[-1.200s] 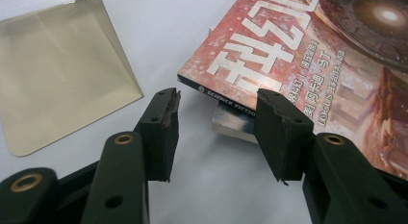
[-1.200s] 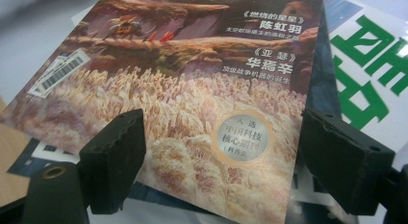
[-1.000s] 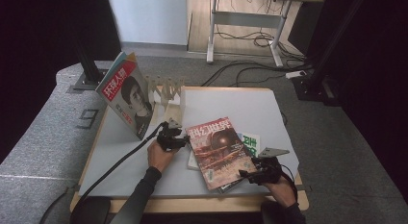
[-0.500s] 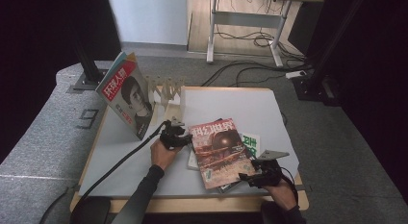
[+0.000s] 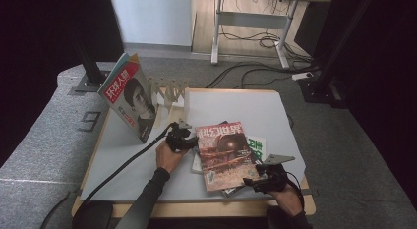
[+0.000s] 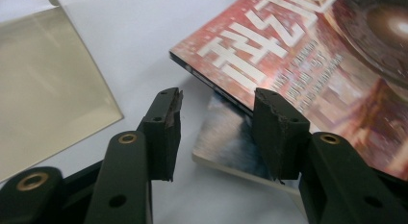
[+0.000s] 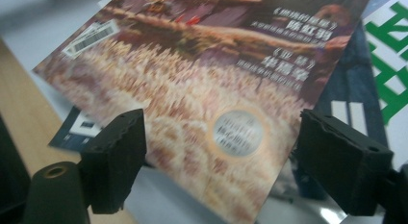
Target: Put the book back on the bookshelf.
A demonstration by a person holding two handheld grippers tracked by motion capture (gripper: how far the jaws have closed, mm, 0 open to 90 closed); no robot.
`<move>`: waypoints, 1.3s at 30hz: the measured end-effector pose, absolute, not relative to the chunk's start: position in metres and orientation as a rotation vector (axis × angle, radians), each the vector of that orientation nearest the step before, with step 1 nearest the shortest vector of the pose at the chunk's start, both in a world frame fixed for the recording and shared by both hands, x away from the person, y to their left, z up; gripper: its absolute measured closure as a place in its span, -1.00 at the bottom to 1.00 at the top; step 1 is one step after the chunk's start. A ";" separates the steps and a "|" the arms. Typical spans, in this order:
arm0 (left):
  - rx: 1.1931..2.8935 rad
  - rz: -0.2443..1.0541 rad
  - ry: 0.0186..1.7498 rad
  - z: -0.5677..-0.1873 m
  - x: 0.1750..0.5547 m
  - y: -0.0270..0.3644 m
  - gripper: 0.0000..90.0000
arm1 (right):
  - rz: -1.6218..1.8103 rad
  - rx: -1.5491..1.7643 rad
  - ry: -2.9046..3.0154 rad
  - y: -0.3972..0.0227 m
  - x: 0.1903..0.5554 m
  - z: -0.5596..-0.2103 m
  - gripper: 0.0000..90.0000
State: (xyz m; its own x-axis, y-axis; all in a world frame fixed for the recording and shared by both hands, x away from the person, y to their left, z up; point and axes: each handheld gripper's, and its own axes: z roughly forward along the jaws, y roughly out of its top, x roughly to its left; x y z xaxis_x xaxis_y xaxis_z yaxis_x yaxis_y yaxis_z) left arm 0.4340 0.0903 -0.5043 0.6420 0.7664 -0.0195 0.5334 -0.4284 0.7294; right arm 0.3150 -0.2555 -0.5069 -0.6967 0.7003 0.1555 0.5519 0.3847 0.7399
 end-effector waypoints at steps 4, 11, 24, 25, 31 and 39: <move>2.134 0.396 0.997 -0.505 0.426 0.090 0.15 | 1.152 1.095 2.465 -0.250 0.319 -0.506 -0.64; 2.103 0.385 1.015 -0.507 0.426 0.091 0.15 | 1.160 1.089 2.477 -0.248 0.318 -0.506 -0.66; 2.053 0.372 1.056 -0.510 0.445 0.087 0.23 | 1.179 1.008 2.567 -0.238 0.310 -0.505 -0.66; 2.053 0.373 1.057 -0.510 0.446 0.087 0.23 | 1.180 0.997 2.576 -0.236 0.308 -0.504 -0.66; 2.069 0.386 1.053 -0.509 0.450 0.086 0.16 | 1.191 0.939 2.619 -0.226 0.303 -0.504 -0.66; 2.132 0.369 0.988 -0.505 0.434 0.096 -0.19 | 1.213 1.018 2.553 -0.236 0.314 -0.503 -0.59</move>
State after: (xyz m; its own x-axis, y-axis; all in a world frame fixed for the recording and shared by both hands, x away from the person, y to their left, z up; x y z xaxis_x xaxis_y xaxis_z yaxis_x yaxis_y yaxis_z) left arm 0.4340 0.0957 -0.5053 0.6614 0.7486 -0.0473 0.5340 -0.4256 0.7306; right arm 0.3144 -0.2360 -0.5034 -0.7619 0.6287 0.1556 0.5178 0.4469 0.7295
